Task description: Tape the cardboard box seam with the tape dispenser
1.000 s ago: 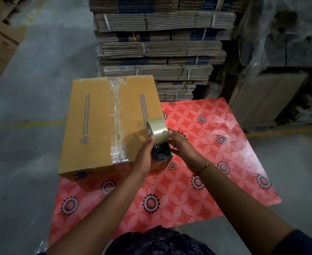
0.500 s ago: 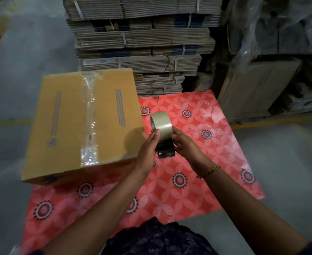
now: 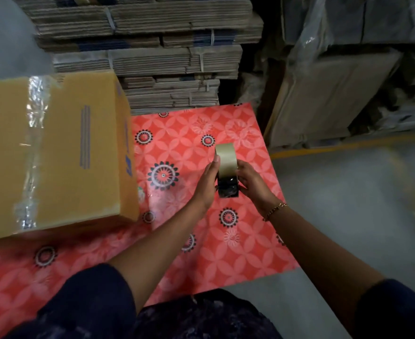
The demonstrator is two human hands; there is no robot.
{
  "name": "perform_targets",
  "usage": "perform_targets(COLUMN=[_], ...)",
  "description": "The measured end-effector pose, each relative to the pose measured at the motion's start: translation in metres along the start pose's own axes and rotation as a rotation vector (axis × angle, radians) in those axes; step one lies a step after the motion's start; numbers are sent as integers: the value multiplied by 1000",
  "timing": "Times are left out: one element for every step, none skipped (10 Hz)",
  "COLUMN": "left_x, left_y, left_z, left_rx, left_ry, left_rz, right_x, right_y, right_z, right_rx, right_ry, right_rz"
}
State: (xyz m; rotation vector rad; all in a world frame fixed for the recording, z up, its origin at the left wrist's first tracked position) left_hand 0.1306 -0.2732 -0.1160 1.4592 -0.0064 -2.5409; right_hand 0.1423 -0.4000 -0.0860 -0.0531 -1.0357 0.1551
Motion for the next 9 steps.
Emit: perform_targets(left_x=[7, 18, 26, 36, 46, 50, 57, 39, 28], left_y=[17, 26, 31, 33, 34, 34, 27, 13, -10], left_z=[-17, -31, -39, -45, -49, -50, -54, -41, -35], left_rx=[-21, -50, -62, -74, -71, -69, -55, -40, -75], left_ry=[-42, -75, -97, -98, -126, -156, -164, -91, 33], left_rz=[9, 18, 26, 14, 10, 3, -100, -281, -381], right_x=[-9, -22, -49, -69, -57, -57, -57, -51, -44], right_y=[-15, -21, -27, -30, -25, -26, -27, -25, -29], right_z=[-17, -39, -72, -89, -77, -71, -67, -64, -61], right_rx=[-1, -27, -31, -26, -41, -47, -32, -53, -144], right_ry=[19, 65, 105, 131, 139, 168, 154, 112, 54], right_rz=[-6, 21, 57, 64, 33, -16, -9, 25, 91])
Point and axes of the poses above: each hand's wrist, its own z-axis away from the middle knuckle, its own y-axis out of the palm, x = y × z, the point moved 1 cm from there along -z, towards the middle knuckle, and after that the axes turned 9 degrees about -x, right-handed, at the moved point
